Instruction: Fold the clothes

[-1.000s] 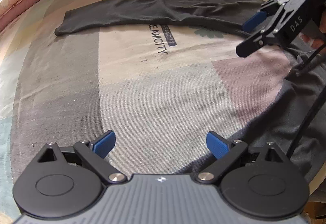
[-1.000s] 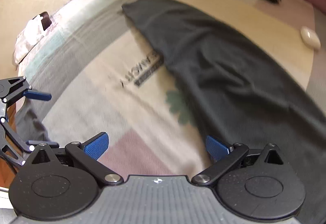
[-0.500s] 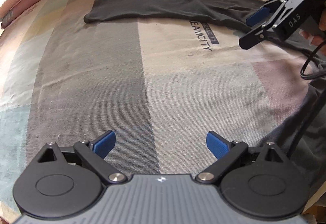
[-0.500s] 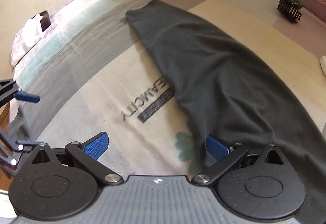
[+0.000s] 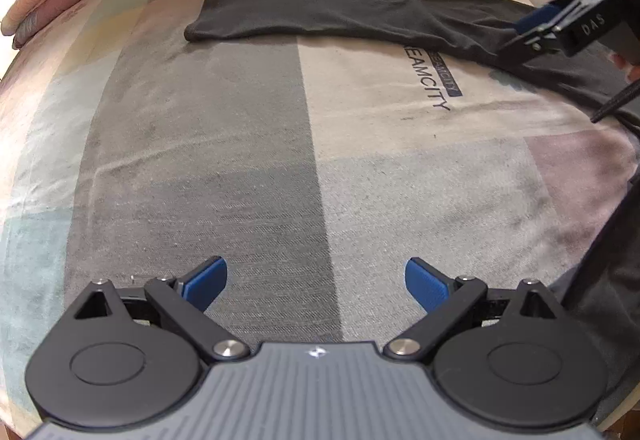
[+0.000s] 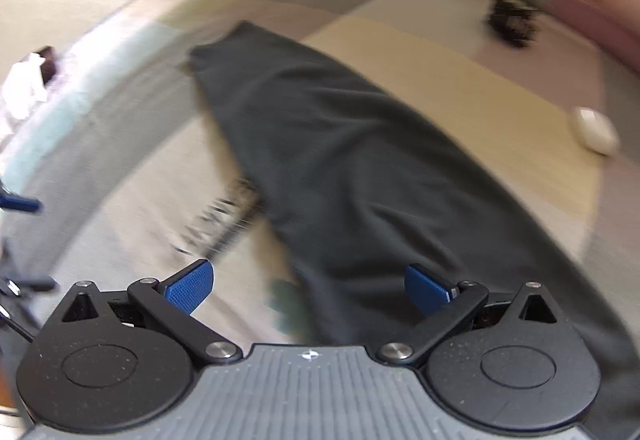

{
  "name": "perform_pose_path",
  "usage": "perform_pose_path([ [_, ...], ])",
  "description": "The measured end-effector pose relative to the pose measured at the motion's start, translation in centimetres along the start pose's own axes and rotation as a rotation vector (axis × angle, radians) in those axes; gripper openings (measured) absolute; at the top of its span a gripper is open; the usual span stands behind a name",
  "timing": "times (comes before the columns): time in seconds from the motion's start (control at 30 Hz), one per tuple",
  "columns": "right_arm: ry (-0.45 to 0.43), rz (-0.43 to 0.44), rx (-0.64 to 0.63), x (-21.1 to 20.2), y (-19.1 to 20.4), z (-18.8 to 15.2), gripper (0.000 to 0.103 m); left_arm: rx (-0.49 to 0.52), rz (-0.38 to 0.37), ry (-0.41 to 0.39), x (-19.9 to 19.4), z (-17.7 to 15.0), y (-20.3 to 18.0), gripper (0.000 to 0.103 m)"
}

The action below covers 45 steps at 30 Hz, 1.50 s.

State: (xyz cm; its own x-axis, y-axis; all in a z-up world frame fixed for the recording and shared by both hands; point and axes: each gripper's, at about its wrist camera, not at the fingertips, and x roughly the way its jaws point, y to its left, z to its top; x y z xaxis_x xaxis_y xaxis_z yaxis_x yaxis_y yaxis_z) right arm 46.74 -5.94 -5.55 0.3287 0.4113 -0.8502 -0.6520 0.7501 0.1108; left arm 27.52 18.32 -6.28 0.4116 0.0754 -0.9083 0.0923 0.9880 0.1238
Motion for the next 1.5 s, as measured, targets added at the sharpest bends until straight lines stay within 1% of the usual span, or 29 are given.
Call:
perform_pose_path([
  [0.13,0.053,-0.216,-0.028,-1.0,-2.4,-2.9,0.103,0.011,0.014,-0.040,1.2,2.7,0.7,0.096],
  [0.2,0.062,-0.261,-0.003,-1.6,-3.5,-4.2,0.103,0.022,0.013,-0.080,1.8,4.6,0.7,0.096],
  [0.27,0.087,-0.288,0.035,-1.7,-4.5,-5.5,0.103,0.033,0.006,-0.135,2.4,7.0,0.5,0.095],
  [0.33,0.108,-0.292,0.052,-1.3,-4.8,-6.5,0.103,0.045,-0.010,-0.192,3.3,9.6,-0.2,0.096],
  [0.43,0.084,-0.288,0.048,-0.8,-4.2,-6.8,0.103,0.064,-0.040,-0.273,4.7,13.6,-1.6,0.096],
  [0.5,0.060,-0.303,0.047,-0.5,-3.7,-6.6,0.103,0.084,-0.049,-0.306,6.0,15.9,-3.0,0.096],
  [0.57,0.057,-0.307,0.069,-0.2,-3.7,-6.4,0.103,0.118,-0.056,-0.328,7.2,17.8,-4.3,0.096],
  [0.63,0.062,-0.301,0.116,-0.2,-3.8,-6.5,0.103,0.139,-0.056,-0.335,8.3,19.1,-5.4,0.096],
  [0.67,0.069,-0.284,0.142,-0.3,-3.7,-6.9,0.103,0.145,-0.057,-0.329,8.9,19.5,-5.7,0.096],
  [0.7,0.076,-0.270,0.165,-0.5,-3.7,-7.3,0.103,0.137,-0.041,-0.304,9.5,19.7,-5.9,0.096],
  [0.73,0.078,-0.267,0.157,-1.0,-3.3,-7.7,0.103,0.129,-0.026,-0.278,10.0,19.8,-6.0,0.096],
  [0.77,0.098,-0.247,0.142,-1.2,-3.0,-8.0,0.103,0.121,-0.011,-0.253,10.6,20.0,-6.2,0.096],
  [0.83,0.125,-0.208,0.117,-1.8,-2.7,-8.3,0.103,0.055,-0.024,-0.203,11.3,19.6,-5.6,0.096],
  [0.87,0.130,-0.190,0.108,-2.1,-2.7,-8.2,0.103,0.048,-0.027,-0.206,11.0,19.5,-5.4,0.096],
  [0.9,0.097,-0.186,0.115,-2.7,-3.1,-8.1,0.103,0.041,-0.030,-0.209,10.7,19.4,-5.3,0.096],
  [0.93,0.066,-0.185,0.122,-3.2,-3.5,-7.9,0.103,0.035,-0.033,-0.211,10.4,19.4,-5.1,0.096],
  [1.0,0.040,-0.246,0.137,-3.1,-4.5,-7.5,0.103,0.054,-0.015,-0.248,9.9,19.3,-5.1,0.096],
  [1.07,0.063,-0.255,0.162,-2.6,-5.0,-7.8,0.103,0.048,0.008,-0.226,10.5,19.6,-4.9,0.096],
  [1.1,0.075,-0.260,0.174,-2.3,-5.3,-8.0,0.103,0.031,0.003,-0.200,11.0,19.9,-4.7,0.097],
  [1.17,0.098,-0.269,0.196,-1.9,-5.7,-8.3,0.103,-0.026,-0.026,-0.178,11.6,20.1,-3.7,0.099],
  [1.23,0.105,-0.248,0.167,-2.2,-4.8,-9.0,0.103,-0.056,-0.052,-0.193,11.1,20.4,-3.2,0.097],
  [1.3,0.095,-0.245,0.167,-2.3,-4.7,-9.4,0.103,-0.085,-0.078,-0.209,10.6,20.7,-2.7,0.097],
  [1.33,0.090,-0.244,0.167,-2.3,-4.6,-9.5,0.103,-0.098,-0.104,-0.215,10.6,20.9,-2.4,0.097],
  [1.4,0.093,-0.244,0.169,-2.1,-4.6,-9.4,0.103,-0.135,-0.137,-0.214,10.8,21.3,-1.7,0.097],
  [1.47,0.097,-0.245,0.171,-2.2,-4.5,-9.5,0.103,-0.177,-0.127,-0.204,11.6,21.6,-0.8,0.097],
  [1.5,0.095,-0.246,0.169,-2.3,-4.4,-9.5,0.103,-0.199,-0.091,-0.195,12.2,21.7,-0.3,0.097],
])
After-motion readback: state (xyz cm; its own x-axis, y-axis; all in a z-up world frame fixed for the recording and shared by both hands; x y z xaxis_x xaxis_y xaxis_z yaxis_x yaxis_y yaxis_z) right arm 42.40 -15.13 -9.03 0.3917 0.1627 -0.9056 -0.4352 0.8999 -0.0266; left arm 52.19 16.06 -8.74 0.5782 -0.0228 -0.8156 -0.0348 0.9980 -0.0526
